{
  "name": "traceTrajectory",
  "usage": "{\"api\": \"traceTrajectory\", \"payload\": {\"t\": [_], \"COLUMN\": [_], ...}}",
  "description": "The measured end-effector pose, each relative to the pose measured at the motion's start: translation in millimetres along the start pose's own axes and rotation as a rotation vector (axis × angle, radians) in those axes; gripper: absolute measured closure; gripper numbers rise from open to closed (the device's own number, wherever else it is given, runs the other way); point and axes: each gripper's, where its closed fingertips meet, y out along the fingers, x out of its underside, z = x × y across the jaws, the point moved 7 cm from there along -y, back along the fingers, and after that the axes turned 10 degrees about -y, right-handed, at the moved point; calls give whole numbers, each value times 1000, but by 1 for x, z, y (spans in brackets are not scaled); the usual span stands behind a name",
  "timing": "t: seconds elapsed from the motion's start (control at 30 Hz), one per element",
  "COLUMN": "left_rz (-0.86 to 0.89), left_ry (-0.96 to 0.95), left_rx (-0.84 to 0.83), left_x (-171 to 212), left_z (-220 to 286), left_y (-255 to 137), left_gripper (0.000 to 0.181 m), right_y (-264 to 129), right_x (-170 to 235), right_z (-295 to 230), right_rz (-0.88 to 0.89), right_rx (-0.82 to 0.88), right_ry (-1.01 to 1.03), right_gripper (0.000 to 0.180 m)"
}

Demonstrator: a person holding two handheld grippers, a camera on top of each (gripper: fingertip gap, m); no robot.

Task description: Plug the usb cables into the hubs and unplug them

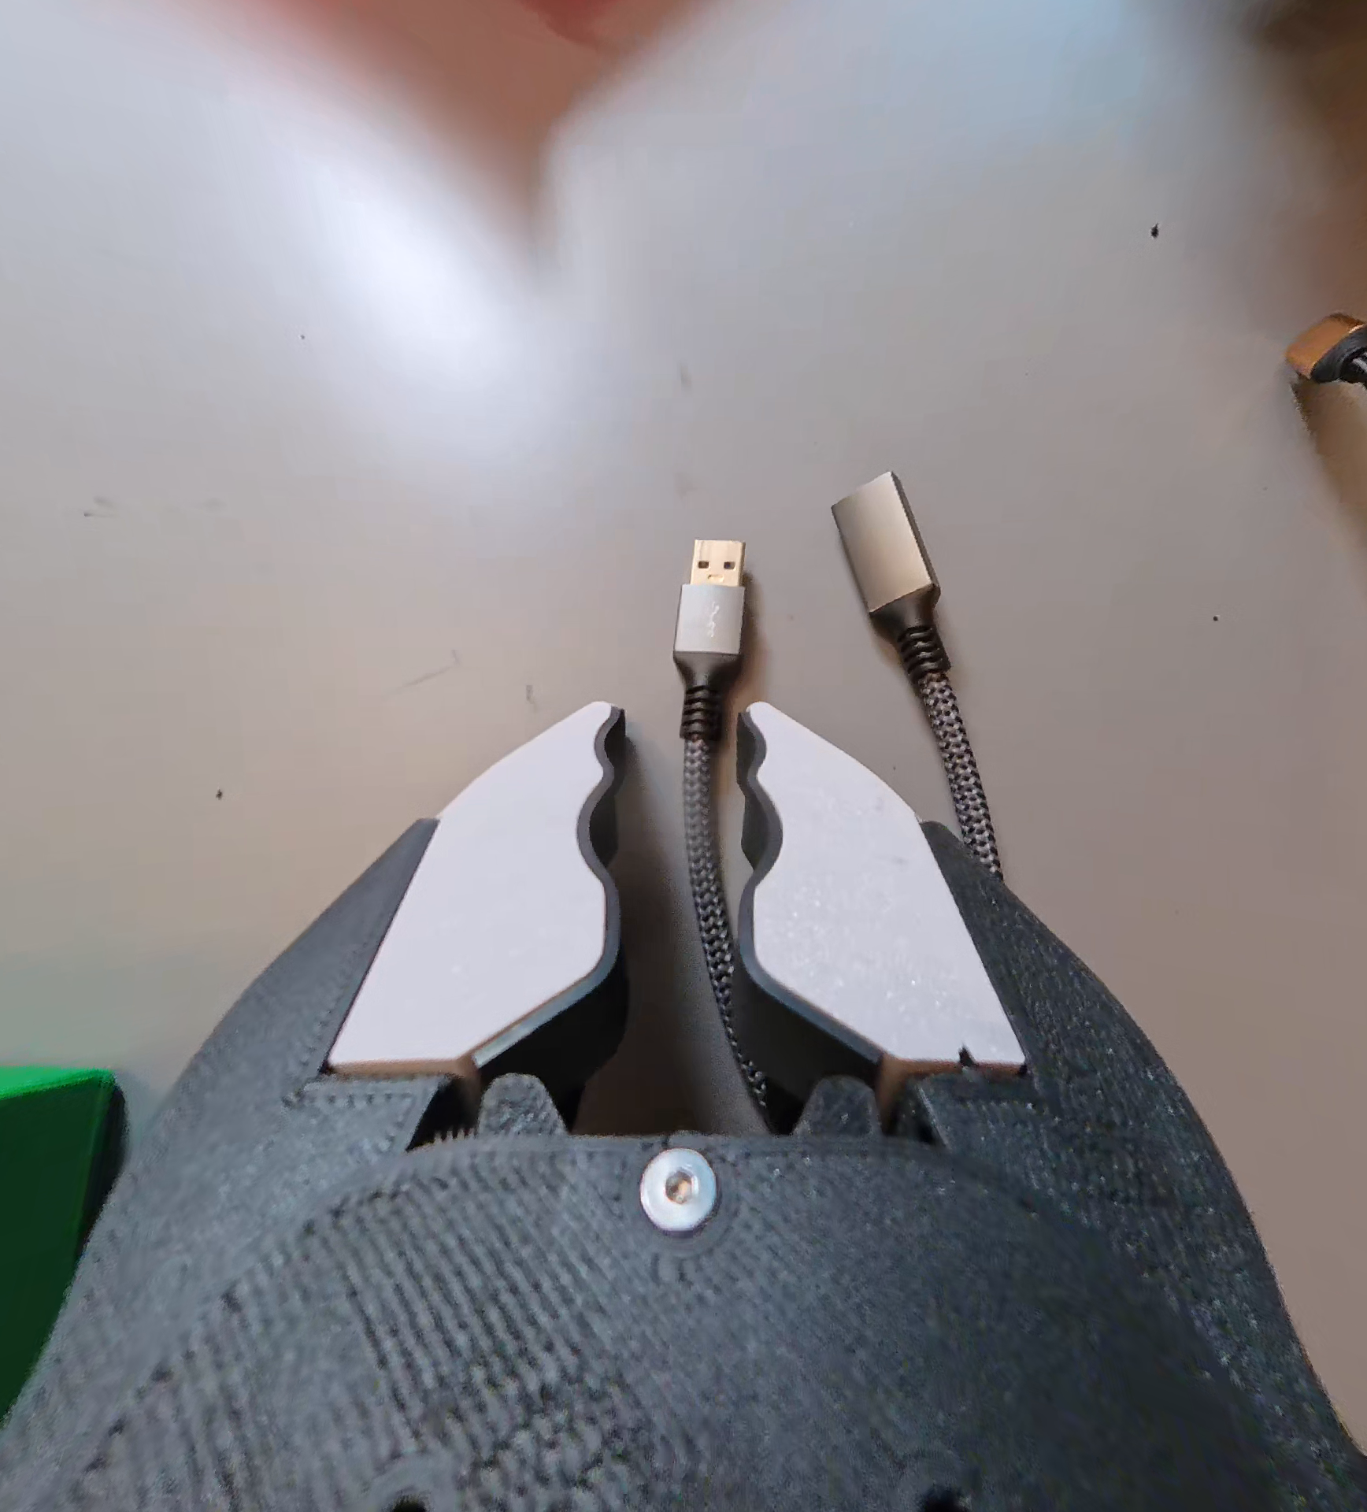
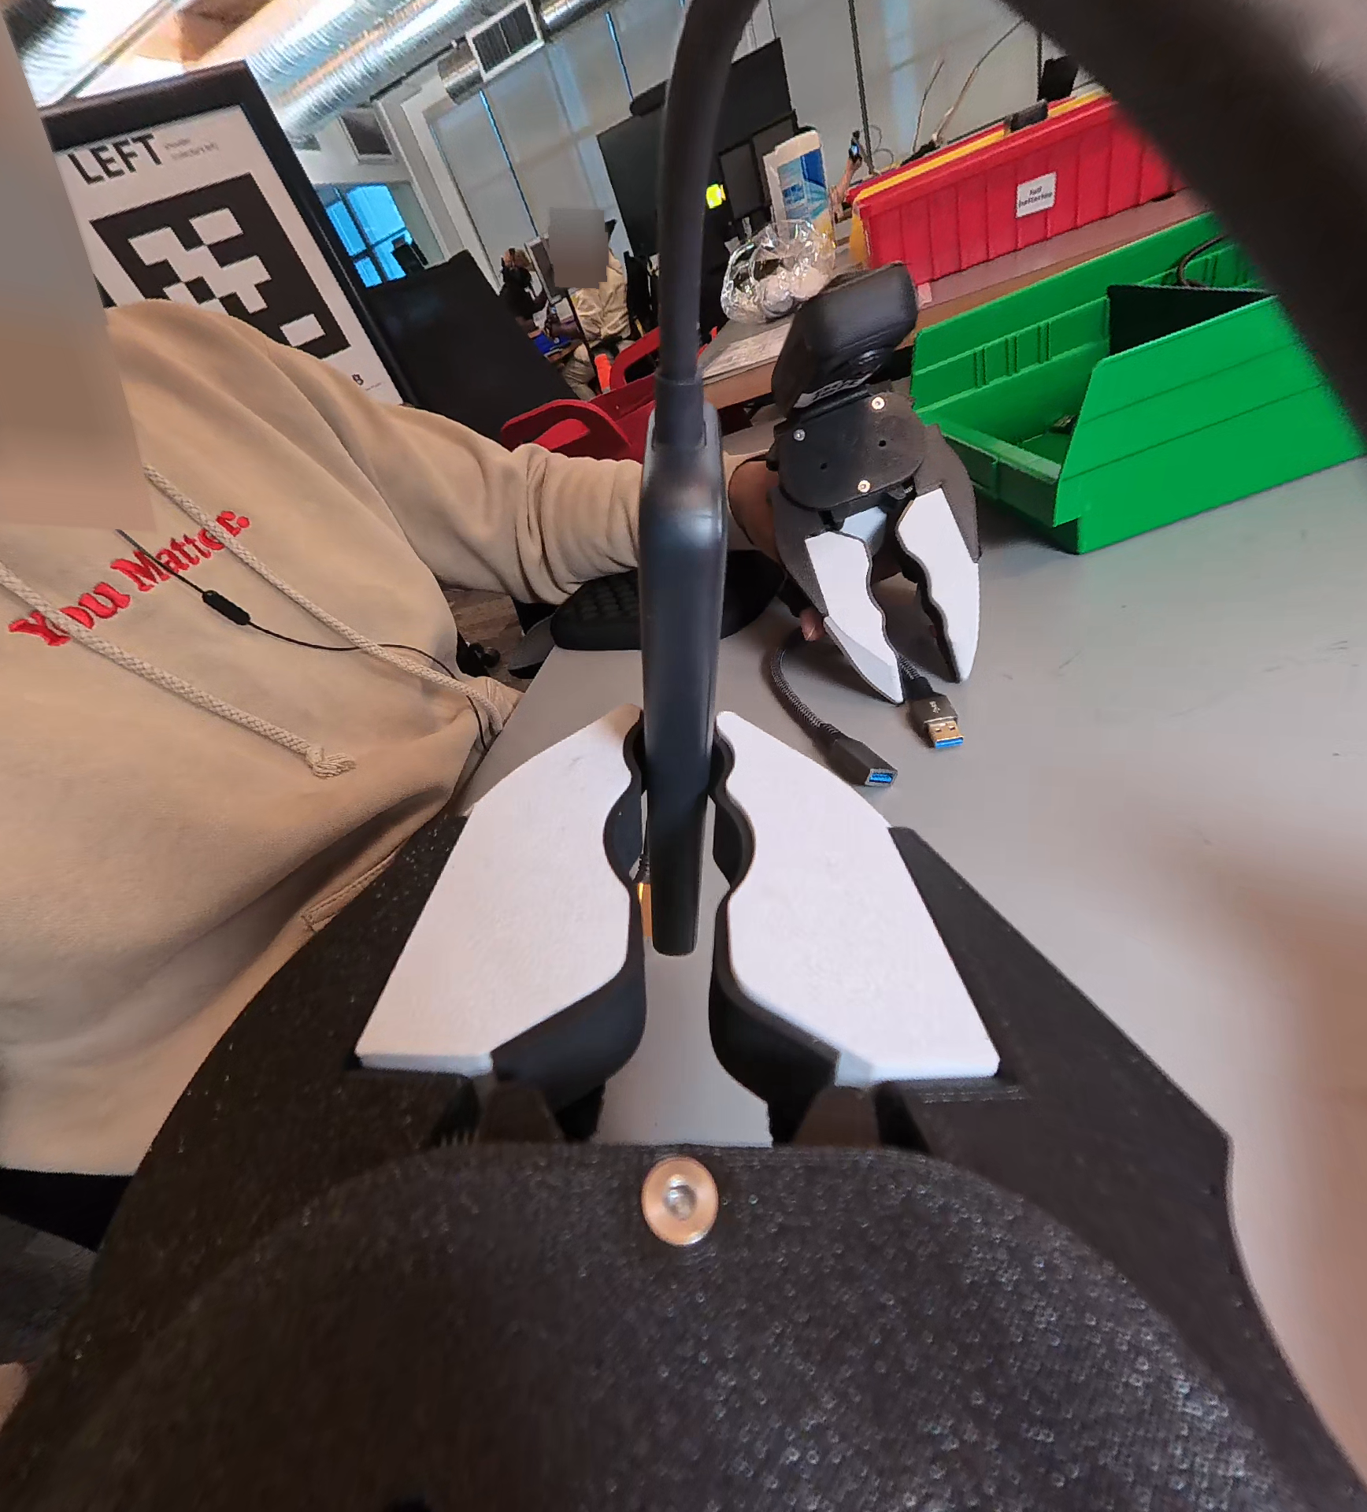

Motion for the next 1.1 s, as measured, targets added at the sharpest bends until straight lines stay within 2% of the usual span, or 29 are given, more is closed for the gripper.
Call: {"api": "traceTrajectory", "payload": {"t": [0.03,0.13,0.23,0.47,0.63,0.8,1.1], "left_rz": [1,2,30,441,552,525,441], "left_ry": [9,61,138,94,90,107,91], "left_rx": [1,-5,-34,374,535,533,380], "left_x": [0,-2,-5,-34,-41,-42,-50], "left_z": [1,5,9,42,57,67,82], "left_y": [0,2,1,-46,-64,-60,-49], "left_gripper": [157,171,171,171,171,171,171], "right_y": [0,2,5,9,14,19,31], "right_x": [0,1,2,0,-1,-1,3], "right_z": [0,0,-2,-11,-16,-18,-17], "right_rz": [-2,-8,-18,2,11,17,-5], "right_rx": [0,-9,-22,-106,-164,-198,-216], "right_ry": [1,2,-2,-23,-33,-28,-7], "right_gripper": [168,168,168,168,168,168,168]}}
